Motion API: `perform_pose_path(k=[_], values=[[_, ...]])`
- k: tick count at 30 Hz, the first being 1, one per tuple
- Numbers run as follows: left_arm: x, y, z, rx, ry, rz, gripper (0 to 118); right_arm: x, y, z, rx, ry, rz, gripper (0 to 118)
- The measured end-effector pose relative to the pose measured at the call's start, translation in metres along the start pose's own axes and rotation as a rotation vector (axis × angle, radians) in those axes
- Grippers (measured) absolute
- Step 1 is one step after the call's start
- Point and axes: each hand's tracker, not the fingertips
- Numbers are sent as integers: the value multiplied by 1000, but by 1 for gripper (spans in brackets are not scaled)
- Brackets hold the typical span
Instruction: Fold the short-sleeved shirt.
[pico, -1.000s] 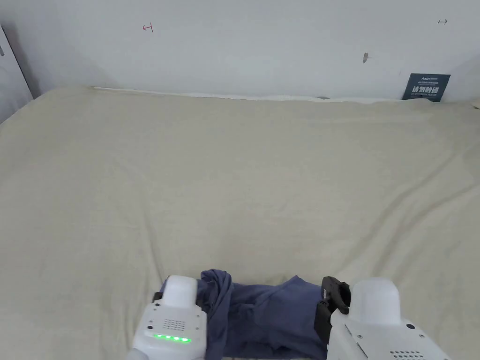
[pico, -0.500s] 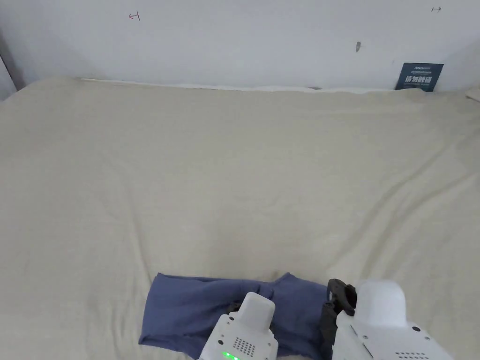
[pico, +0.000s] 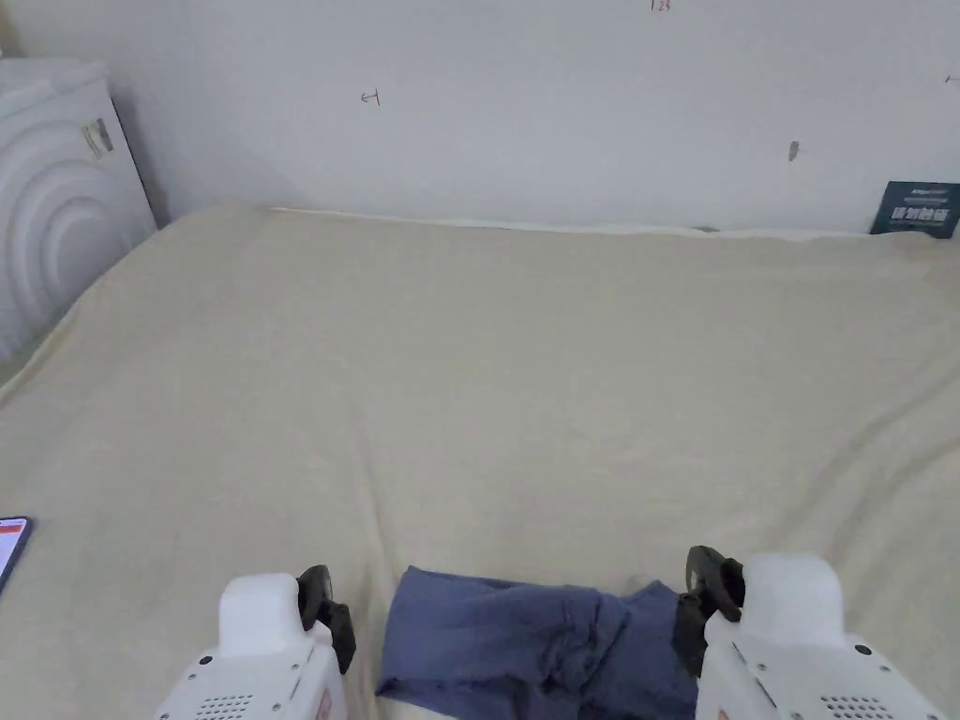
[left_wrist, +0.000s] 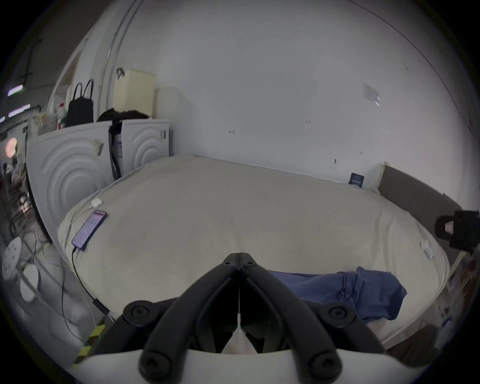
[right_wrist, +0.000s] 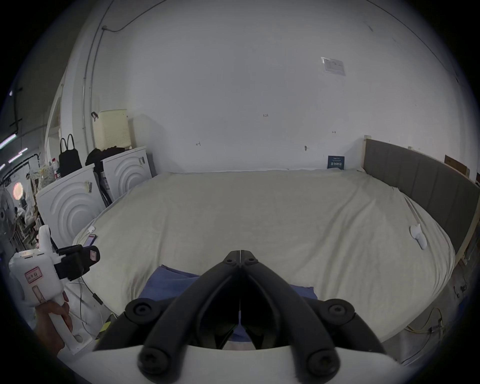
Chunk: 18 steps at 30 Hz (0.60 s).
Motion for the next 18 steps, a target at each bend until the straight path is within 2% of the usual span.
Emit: perform_pose_path(k=[3,5,6,7,9,10,11,12,14,16,17,18], values=[[8,0,-7,-25,9,-60,0,-7,1,1,5,17,18,1],[9,-3,-19,-52,-73,-31,0,-11,-1,2,-2,20,30,1],[10,-4,-28,-104,-108,-7,5,-12,-2,2,-16,27,37,1],[12,-7,-41,-163,-147,-3,21,-13,-4,1,-37,29,41,1],[15,-17,-71,-268,-204,8,103,-15,-9,0,-54,30,47,1],[15,-22,-88,-349,-178,-9,118,-16,-12,-1,-70,34,47,1],[17,-32,-95,-401,-160,-38,118,-16,-14,-1,-80,37,45,1],[19,-31,-109,-372,-150,-57,118,-17,-17,1,-83,41,41,1],[15,-43,-128,-462,-31,-66,118,-16,-19,2,-142,104,-8,1],[9,-59,-146,-475,-122,20,115,-18,-23,4,-130,89,28,1],[9,-64,-152,-499,-129,55,106,-18,-24,4,-142,70,58,1],[5,-65,-154,-507,-168,79,83,-18,-25,4,-145,58,56,1]])
